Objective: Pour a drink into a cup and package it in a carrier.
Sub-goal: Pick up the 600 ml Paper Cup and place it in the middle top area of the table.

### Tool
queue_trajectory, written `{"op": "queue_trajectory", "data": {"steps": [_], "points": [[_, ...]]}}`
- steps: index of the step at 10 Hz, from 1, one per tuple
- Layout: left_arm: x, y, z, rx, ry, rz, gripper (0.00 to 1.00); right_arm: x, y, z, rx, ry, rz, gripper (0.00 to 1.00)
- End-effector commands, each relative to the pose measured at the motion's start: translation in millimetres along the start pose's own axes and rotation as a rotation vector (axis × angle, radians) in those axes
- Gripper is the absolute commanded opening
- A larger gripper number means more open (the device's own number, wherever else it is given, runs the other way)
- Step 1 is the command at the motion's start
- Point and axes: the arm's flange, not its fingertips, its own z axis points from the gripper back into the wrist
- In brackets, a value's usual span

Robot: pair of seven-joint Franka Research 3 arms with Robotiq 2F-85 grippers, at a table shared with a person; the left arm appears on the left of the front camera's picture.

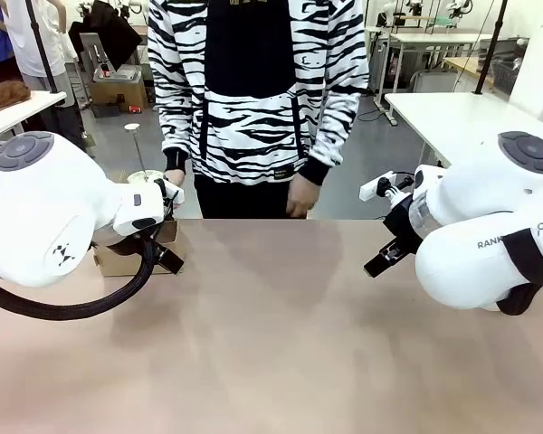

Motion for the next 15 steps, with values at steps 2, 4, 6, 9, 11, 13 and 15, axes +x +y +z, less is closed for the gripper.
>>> {"op": "queue_trajectory", "data": {"steps": [2, 4, 6, 9, 11, 13, 15], "points": [[-0.1, 0.2, 0.0, 0.000, 0.000, 0.000, 1.00, 0.0, -0.1, 0.1, 0.000, 0.000, -0.001, 1.00], [-0.1, 0.2, 0.0, 0.000, 0.000, 0.000, 1.00, 0.0, -0.1, 0.1, 0.000, 0.000, -0.001, 1.00], [-0.1, 0.2, 0.0, 0.000, 0.000, 0.000, 1.00, 15.4, -8.8, 18.6, -0.017, 0.000, -0.005, 1.00], [-0.1, 0.2, 0.0, 0.000, 0.000, 0.000, 1.00, 44.5, -43.4, 80.6, 0.048, -0.024, -0.014, 1.00], [-0.1, 0.2, 0.0, 0.000, 0.000, 0.000, 1.00, 39.3, -101.8, 136.0, 0.128, -0.108, -0.007, 1.00], [-0.1, 0.2, 0.0, 0.000, 0.000, 0.000, 1.00, 8.3, -164.3, 170.6, 0.270, -0.165, 0.067, 1.00], [-0.1, 0.2, 0.0, 0.000, 0.000, 0.000, 1.00, -29.0, -219.6, 167.6, 0.400, -0.236, 0.146, 1.00]]}}
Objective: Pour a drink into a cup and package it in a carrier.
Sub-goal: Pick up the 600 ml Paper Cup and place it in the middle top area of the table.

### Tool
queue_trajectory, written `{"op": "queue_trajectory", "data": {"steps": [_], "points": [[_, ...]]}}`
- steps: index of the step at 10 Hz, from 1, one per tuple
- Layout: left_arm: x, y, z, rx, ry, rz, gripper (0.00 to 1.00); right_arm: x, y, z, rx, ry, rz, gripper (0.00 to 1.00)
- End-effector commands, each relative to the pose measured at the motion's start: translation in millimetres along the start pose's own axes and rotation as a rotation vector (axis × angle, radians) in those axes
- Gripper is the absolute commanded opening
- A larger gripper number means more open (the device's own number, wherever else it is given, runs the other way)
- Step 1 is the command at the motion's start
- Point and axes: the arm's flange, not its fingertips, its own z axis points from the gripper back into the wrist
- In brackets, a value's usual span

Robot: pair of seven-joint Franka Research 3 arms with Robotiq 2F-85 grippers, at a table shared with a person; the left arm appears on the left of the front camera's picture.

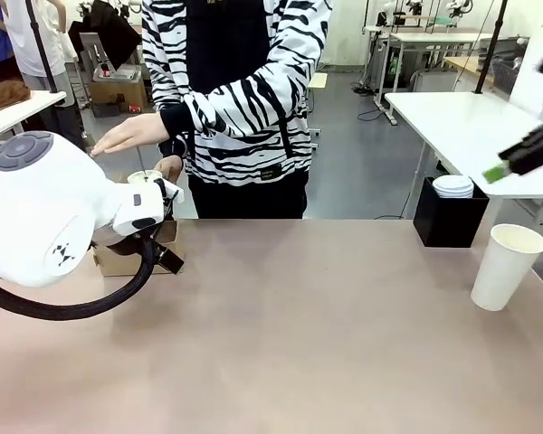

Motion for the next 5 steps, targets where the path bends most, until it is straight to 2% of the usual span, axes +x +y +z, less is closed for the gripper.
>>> {"op": "queue_trajectory", "data": {"steps": [1, 3, 4, 5], "points": [[-0.1, 0.1, 0.1, -0.001, 0.000, 0.000, 1.00, -26.8, -46.0, -8.2, 0.156, -0.060, 0.060, 1.00], [-0.1, 0.1, 0.1, -0.001, 0.000, 0.000, 1.00, -49.2, -63.7, -25.2, 0.208, -0.145, 0.017, 1.00], [-0.1, 0.1, 0.1, -0.001, 0.000, 0.000, 1.00, -45.4, -35.8, 3.3, 0.119, -0.089, 0.053, 1.00], [-0.1, 0.1, 0.1, -0.001, 0.000, 0.000, 1.00, -45.4, -35.8, 3.3, 0.119, -0.089, 0.053, 1.00]]}}
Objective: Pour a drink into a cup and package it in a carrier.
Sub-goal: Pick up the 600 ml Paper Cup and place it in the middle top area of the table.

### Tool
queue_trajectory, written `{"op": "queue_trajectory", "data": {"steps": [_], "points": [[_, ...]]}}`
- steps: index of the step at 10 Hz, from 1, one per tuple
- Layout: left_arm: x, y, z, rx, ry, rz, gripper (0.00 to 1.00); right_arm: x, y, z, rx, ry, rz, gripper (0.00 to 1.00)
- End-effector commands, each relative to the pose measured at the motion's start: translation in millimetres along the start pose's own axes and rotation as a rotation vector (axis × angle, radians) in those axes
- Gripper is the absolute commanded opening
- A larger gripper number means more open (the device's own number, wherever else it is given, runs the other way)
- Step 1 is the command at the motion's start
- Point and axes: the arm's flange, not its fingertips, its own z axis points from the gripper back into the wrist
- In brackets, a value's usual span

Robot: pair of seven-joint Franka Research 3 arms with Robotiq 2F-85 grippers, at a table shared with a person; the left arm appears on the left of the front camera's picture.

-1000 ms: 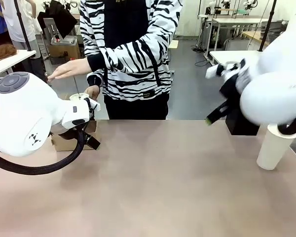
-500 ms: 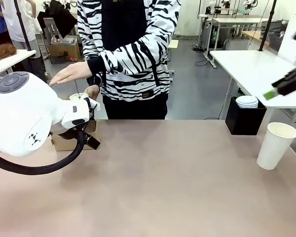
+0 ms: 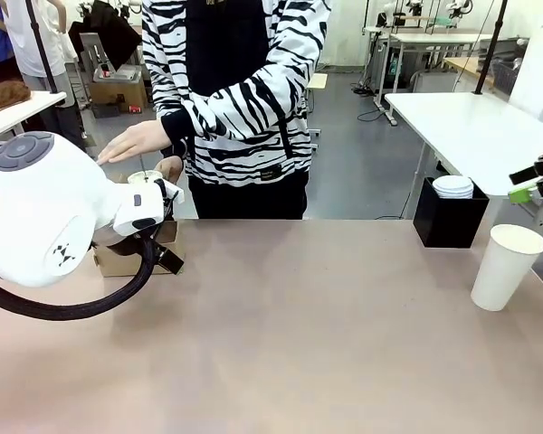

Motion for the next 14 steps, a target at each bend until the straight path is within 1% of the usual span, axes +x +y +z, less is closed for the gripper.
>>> {"op": "queue_trajectory", "data": {"steps": [1, 3, 4, 5, 7, 8, 10, 11, 12, 14], "points": [[-0.1, -0.1, 0.3, -0.001, -0.001, 0.000, 1.00, 11.7, 11.3, 11.3, -0.025, 0.014, 0.018, 1.00], [-0.1, -0.1, 0.3, -0.001, -0.001, 0.000, 1.00, 5.9, 4.6, 3.6, -0.016, 0.019, 0.008, 1.00], [-0.1, -0.1, 0.3, -0.001, -0.001, 0.000, 1.00, -0.3, -16.4, 4.6, -0.064, -0.010, -0.027, 1.00], [-0.1, -0.1, 0.3, -0.001, -0.001, 0.000, 1.00, -18.0, -40.3, 15.8, -0.006, -0.075, -0.033, 1.00], [-0.1, -0.1, 0.3, -0.001, -0.001, 0.000, 1.00, -68.7, -79.1, 32.8, 0.124, -0.214, -0.050, 1.00], [-0.1, -0.1, 0.3, -0.001, -0.001, 0.000, 1.00, -95.4, -96.0, 41.3, 0.161, -0.309, -0.058, 1.00], [-0.1, -0.1, 0.3, -0.001, -0.001, 0.000, 1.00, -138.1, -115.7, 48.6, 0.226, -0.461, -0.036, 1.00], [-0.1, -0.1, 0.3, -0.001, -0.001, 0.000, 1.00, -161.2, -125.7, 45.9, 0.254, -0.542, -0.041, 1.00], [-0.1, -0.1, 0.3, -0.001, -0.001, 0.000, 1.00, -187.0, -134.6, 39.3, 0.249, -0.593, -0.034, 1.00], [-0.1, -0.1, 0.3, -0.001, -0.001, 0.000, 1.00, -221.7, -136.0, 21.0, 0.206, -0.624, 0.012, 1.00]]}}
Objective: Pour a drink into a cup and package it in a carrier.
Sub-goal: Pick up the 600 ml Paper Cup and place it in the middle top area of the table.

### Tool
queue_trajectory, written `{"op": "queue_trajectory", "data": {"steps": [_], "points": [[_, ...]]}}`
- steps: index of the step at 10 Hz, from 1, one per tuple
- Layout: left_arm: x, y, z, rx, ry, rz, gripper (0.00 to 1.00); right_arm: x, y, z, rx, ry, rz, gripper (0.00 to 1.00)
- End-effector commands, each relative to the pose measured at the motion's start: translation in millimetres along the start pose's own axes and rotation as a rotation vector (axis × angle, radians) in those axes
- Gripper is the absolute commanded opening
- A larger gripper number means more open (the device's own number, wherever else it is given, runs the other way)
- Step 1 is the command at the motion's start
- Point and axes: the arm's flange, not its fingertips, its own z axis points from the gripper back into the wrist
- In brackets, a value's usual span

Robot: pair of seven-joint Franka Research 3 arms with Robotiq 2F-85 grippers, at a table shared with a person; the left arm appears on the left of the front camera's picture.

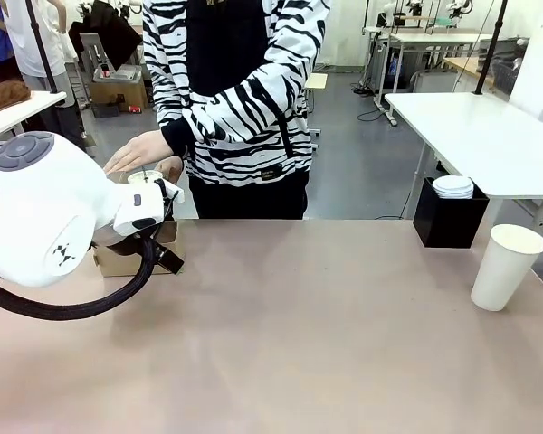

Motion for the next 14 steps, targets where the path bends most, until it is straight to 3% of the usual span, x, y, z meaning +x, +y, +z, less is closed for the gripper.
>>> {"op": "queue_trajectory", "data": {"steps": [1, 4, 7, 9, 12, 14], "points": [[-0.1, 0.0, 0.3, -0.001, -0.001, 0.000, 1.00, -17.7, -10.2, 2.1, -0.002, -0.022, 0.089, 1.00], [-0.1, 0.0, 0.3, -0.001, -0.001, 0.000, 1.00, -59.4, -2.2, -8.7, -0.080, -0.033, 0.178, 1.00], [-0.1, 0.0, 0.3, -0.001, -0.001, 0.000, 1.00, -92.5, 16.8, -30.9, -0.079, -0.053, 0.191, 1.00], [-0.1, 0.0, 0.3, -0.001, -0.001, 0.000, 1.00, -97.6, 26.8, -43.4, -0.080, -0.064, 0.210, 1.00], [-0.1, 0.0, 0.3, -0.001, -0.001, 0.000, 1.00, -100.4, 16.2, -26.5, -0.046, -0.048, 0.160, 1.00], [-0.1, 0.0, 0.3, -0.001, -0.001, 0.000, 1.00, -98.7, 20.4, -35.9, -0.091, -0.065, 0.107, 1.00]]}}
